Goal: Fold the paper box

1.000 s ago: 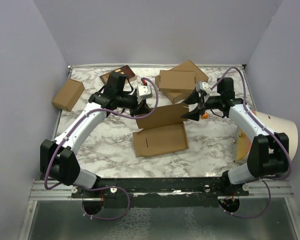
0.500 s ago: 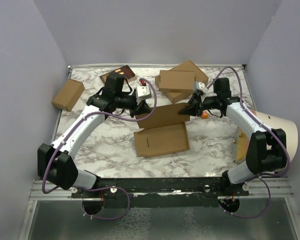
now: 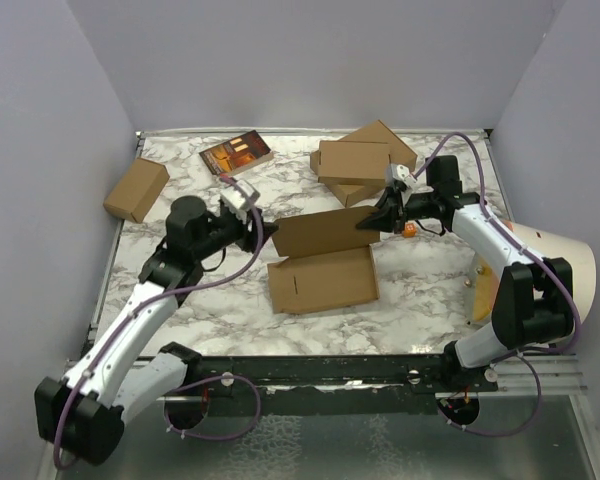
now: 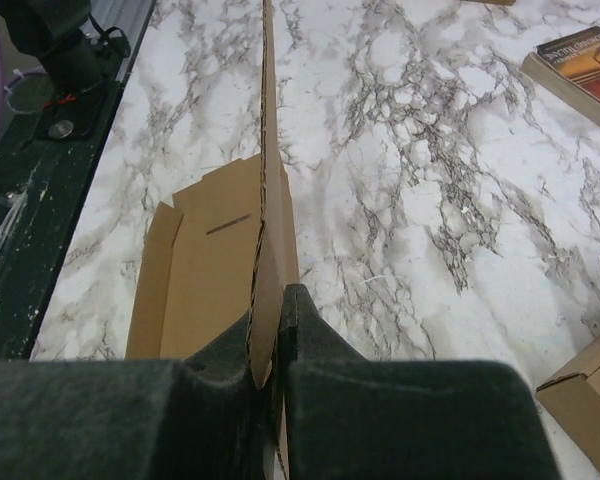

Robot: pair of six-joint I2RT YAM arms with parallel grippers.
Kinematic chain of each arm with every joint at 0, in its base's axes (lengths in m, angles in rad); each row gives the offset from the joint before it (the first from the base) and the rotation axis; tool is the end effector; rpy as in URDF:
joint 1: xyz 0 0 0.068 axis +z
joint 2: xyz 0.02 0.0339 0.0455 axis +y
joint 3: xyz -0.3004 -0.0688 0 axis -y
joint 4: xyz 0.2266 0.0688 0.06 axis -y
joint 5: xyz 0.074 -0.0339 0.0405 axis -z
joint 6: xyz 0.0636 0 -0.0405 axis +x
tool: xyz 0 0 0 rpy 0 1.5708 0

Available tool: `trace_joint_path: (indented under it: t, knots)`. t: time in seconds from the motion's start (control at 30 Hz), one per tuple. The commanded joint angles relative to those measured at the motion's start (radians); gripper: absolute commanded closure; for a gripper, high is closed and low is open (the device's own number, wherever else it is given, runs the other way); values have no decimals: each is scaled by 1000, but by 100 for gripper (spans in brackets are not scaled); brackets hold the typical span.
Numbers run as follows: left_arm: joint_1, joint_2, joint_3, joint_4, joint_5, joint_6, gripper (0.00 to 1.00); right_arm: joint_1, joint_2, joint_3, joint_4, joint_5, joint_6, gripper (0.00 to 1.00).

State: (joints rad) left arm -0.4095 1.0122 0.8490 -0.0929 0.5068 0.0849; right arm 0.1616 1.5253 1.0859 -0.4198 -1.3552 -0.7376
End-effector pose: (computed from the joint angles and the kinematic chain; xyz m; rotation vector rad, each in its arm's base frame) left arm 0.1891 -0.1157 0.3578 0.7949 1.6689 -0.6893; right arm 0.2803 0.1086 0.3051 -1.2843 1.4061 1.2151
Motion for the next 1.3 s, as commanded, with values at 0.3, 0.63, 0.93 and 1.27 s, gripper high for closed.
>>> trace_joint_path:
  t: [0.3, 0.63, 0.93, 1.27]
  knots:
    - [18, -229, -403, 243, -298, -511, 88, -2, -33, 2, 5, 1, 6, 99]
    - [18, 37, -451, 507, -201, -541, 95, -2, -31, -4, 17, 5, 14, 99]
    - [17, 153, -489, 607, -139, -587, 96, -2, -24, -8, 22, 2, 15, 99]
    - [12, 200, -539, 680, -81, -655, 96, -1, -19, -14, 28, 6, 19, 99]
